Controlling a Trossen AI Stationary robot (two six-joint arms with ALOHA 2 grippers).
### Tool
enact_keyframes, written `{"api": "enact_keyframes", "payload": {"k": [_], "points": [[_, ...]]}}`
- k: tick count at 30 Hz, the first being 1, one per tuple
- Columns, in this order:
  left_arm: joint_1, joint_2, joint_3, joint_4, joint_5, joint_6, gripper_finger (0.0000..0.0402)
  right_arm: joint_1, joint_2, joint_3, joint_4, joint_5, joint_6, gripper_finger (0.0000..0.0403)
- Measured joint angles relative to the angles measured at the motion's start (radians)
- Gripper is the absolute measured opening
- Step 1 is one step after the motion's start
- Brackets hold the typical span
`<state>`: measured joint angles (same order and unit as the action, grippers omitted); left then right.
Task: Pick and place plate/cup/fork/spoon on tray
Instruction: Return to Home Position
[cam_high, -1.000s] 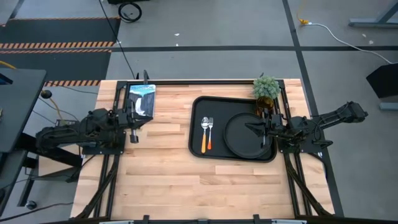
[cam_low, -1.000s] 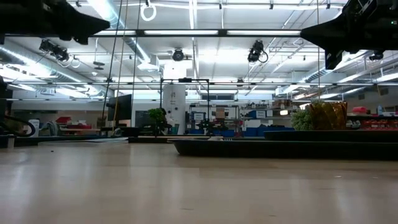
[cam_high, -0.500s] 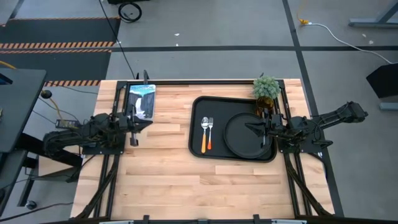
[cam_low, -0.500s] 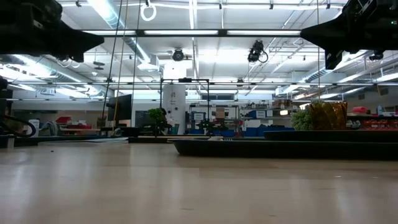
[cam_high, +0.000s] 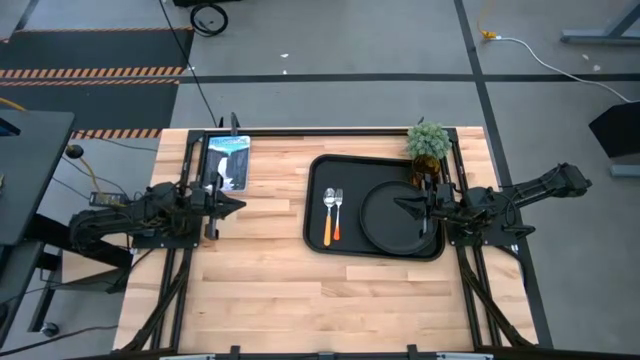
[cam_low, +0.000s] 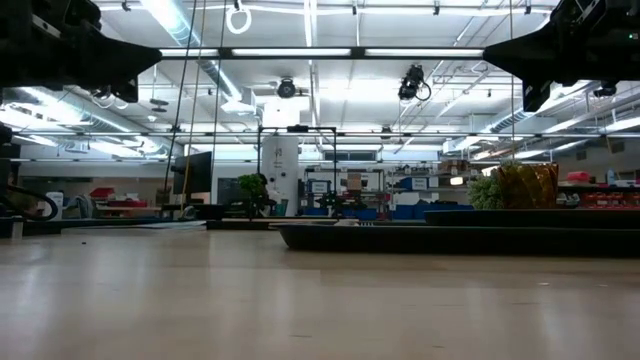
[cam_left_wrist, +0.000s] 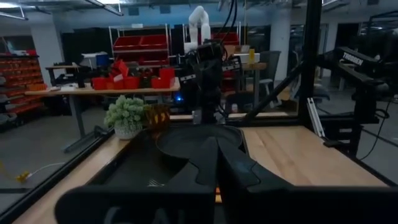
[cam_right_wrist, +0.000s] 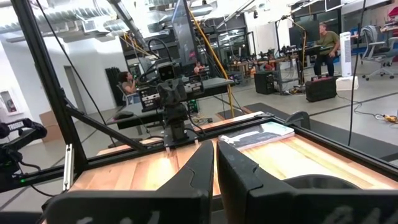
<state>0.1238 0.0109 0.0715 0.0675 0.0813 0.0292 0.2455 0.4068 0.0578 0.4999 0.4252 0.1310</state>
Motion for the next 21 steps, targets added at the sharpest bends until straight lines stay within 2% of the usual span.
{"api": "enact_keyframes", "payload": {"k": [21], "points": [[0.0, 0.0, 0.0, -0.002, -0.001, 0.003, 0.002, 0.0, 0.0, 0.0, 0.0, 0.0, 0.0, 0.0027]]}}
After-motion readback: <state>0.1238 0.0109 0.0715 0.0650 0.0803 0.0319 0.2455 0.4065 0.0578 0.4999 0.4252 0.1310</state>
